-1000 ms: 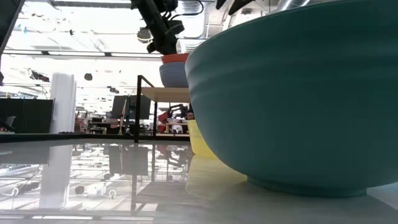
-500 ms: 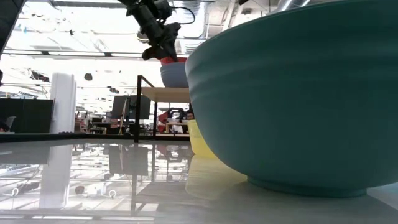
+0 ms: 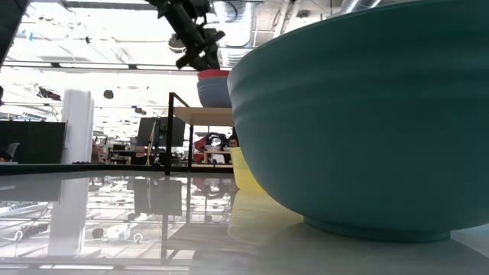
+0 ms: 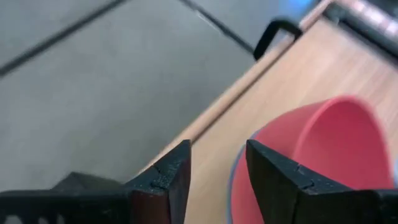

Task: Place and stack bowls onto a shelf
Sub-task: Stack the orange bowl on top of the blue bowl on the shelf

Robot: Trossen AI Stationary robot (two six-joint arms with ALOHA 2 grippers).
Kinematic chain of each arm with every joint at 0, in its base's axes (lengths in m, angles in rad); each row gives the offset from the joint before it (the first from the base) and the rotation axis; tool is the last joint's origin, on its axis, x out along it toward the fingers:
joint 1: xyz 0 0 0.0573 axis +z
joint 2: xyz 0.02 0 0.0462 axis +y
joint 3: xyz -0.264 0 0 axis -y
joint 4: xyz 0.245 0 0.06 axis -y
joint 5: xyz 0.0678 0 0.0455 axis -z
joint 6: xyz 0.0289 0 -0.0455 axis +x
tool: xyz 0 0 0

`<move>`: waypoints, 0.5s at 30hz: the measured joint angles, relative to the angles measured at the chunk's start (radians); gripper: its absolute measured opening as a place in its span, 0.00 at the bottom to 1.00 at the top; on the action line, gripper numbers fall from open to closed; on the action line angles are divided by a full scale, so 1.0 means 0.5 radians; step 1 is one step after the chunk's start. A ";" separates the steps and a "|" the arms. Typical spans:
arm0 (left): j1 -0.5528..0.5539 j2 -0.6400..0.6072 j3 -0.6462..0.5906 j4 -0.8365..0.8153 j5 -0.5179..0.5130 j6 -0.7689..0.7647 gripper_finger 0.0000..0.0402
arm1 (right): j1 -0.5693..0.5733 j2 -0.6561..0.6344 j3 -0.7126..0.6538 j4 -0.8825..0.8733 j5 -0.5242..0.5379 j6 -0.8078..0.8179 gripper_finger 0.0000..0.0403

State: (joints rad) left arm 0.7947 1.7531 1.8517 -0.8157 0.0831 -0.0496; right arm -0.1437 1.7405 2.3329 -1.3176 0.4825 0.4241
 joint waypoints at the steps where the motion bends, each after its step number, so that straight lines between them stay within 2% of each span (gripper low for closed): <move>1: -0.007 0.017 -0.001 -0.012 0.000 0.001 0.33 | 0.010 0.000 0.000 -0.005 0.025 0.015 0.66; 9: -0.081 0.103 -0.002 -0.065 -0.125 0.004 0.30 | 0.073 0.002 -0.001 -0.043 0.110 0.065 0.66; 15: -0.042 -0.023 -0.001 0.009 -0.131 -0.041 0.30 | 0.092 0.002 -0.001 -0.062 0.137 0.095 0.66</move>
State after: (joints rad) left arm 0.7735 1.7416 1.8511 -0.8114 0.0176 -0.0698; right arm -0.0975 1.7416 2.3325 -1.3487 0.5509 0.4718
